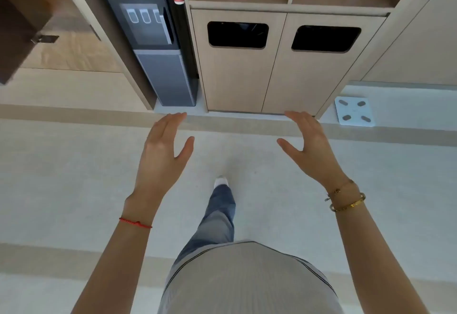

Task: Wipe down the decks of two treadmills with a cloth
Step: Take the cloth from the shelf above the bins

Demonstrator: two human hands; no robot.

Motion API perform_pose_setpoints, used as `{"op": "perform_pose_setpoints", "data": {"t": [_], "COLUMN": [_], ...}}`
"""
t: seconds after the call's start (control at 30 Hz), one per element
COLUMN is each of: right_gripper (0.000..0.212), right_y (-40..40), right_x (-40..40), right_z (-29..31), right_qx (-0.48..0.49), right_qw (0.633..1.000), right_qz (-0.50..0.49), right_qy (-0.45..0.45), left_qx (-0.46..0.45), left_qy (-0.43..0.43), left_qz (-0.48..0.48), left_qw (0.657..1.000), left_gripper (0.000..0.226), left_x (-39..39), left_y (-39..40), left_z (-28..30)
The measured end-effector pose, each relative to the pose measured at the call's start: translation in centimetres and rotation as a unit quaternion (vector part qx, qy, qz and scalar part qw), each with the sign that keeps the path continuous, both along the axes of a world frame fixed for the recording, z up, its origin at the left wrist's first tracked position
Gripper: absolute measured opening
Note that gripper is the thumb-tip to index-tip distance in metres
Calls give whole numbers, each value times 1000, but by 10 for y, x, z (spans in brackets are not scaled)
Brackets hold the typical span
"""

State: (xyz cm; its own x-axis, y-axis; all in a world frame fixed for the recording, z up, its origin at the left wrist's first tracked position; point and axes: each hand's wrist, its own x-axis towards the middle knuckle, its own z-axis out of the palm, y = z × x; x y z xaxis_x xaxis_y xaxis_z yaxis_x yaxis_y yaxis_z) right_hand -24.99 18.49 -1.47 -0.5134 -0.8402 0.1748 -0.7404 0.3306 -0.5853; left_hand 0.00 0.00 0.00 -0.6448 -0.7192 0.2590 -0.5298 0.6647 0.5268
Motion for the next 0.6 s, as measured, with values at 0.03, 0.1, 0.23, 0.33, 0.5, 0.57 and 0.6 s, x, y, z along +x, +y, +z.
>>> {"op": "perform_pose_setpoints", "data": {"t": [0.03,0.1,0.23,0.33,0.5,0.57,0.6], "right_gripper": [56,55,56,57,57,57,57], "right_y": [-11,-36,-99,-148,-213,-231,-239], "right_x": [-9,-29,-70,-103,-148,-162,-169], "right_z": [-3,-5,-3,2,6,5,5], "right_qx": [-13,-7,4,-8,-26,-23,-19], "right_qw": [1000,1000,1000,999,997,997,997], "right_qz": [0,-8,-18,-31,-60,-68,-71], "right_qy": [-2,-15,-25,-28,-29,-33,-34], "left_qx": [5,17,12,-4,-10,-5,-2], "left_qy": [8,9,2,4,5,5,5], "left_qz": [2,5,-16,-32,-59,-69,-73], "left_qw": [1000,1000,1000,999,998,998,997], "left_gripper": [50,50,49,49,50,49,49], "left_x": [-9,-30,-77,-113,-168,-187,-196], "left_y": [-12,-38,-104,-159,-234,-255,-265], "left_z": [-3,-3,3,9,14,14,15]}}
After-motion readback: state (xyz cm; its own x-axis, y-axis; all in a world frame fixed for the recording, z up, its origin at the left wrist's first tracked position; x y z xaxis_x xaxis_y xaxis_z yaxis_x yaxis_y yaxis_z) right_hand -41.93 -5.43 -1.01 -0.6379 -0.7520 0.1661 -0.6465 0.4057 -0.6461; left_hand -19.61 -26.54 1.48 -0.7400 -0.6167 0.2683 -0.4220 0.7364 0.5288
